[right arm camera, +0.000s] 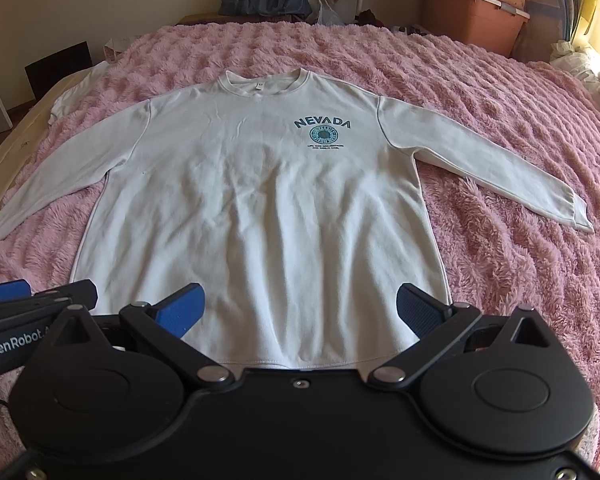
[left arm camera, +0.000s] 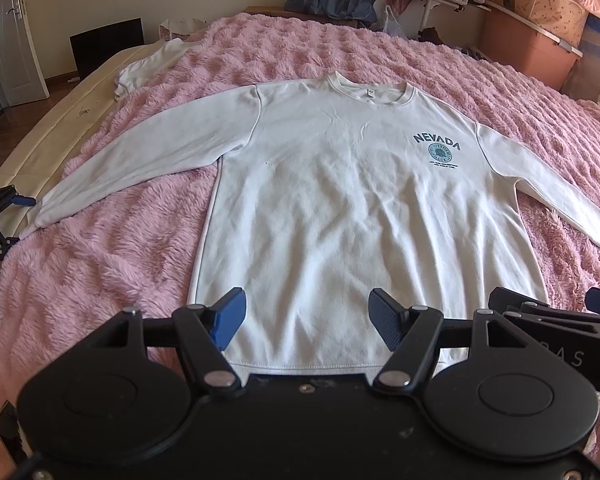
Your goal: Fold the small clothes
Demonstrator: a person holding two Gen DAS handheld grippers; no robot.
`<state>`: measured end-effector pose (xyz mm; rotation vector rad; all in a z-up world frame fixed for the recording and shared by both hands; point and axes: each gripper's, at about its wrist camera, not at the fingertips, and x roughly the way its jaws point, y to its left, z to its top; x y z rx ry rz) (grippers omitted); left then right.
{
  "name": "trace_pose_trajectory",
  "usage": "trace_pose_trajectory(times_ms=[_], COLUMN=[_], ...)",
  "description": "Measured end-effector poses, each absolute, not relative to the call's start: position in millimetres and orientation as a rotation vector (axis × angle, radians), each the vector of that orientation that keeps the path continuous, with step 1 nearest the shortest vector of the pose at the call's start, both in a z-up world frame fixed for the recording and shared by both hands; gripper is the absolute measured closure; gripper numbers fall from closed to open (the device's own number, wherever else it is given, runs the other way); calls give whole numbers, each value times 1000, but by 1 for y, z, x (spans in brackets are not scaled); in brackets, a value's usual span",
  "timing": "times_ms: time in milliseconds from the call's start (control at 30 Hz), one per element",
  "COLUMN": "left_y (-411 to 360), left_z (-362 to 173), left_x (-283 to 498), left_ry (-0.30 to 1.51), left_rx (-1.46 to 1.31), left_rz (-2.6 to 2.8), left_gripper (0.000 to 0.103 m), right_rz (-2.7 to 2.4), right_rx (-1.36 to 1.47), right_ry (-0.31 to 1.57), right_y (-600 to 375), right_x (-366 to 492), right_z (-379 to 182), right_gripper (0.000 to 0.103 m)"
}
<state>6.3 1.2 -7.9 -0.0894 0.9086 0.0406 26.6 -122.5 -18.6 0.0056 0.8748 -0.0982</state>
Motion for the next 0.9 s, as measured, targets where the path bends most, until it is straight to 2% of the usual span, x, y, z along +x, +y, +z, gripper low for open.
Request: trace_pose_trajectory(times_ms=[900], left_y=[2], left_z=[-9], left_x=[9], left_ry=[930], left_rx=[-94], left_rz=[39], left_gripper=[31], right_rz=[-98], right_rx=[9], right_ry=[878], right_y=[-124], right_x=[28], right_z=[-19], right_gripper=[0])
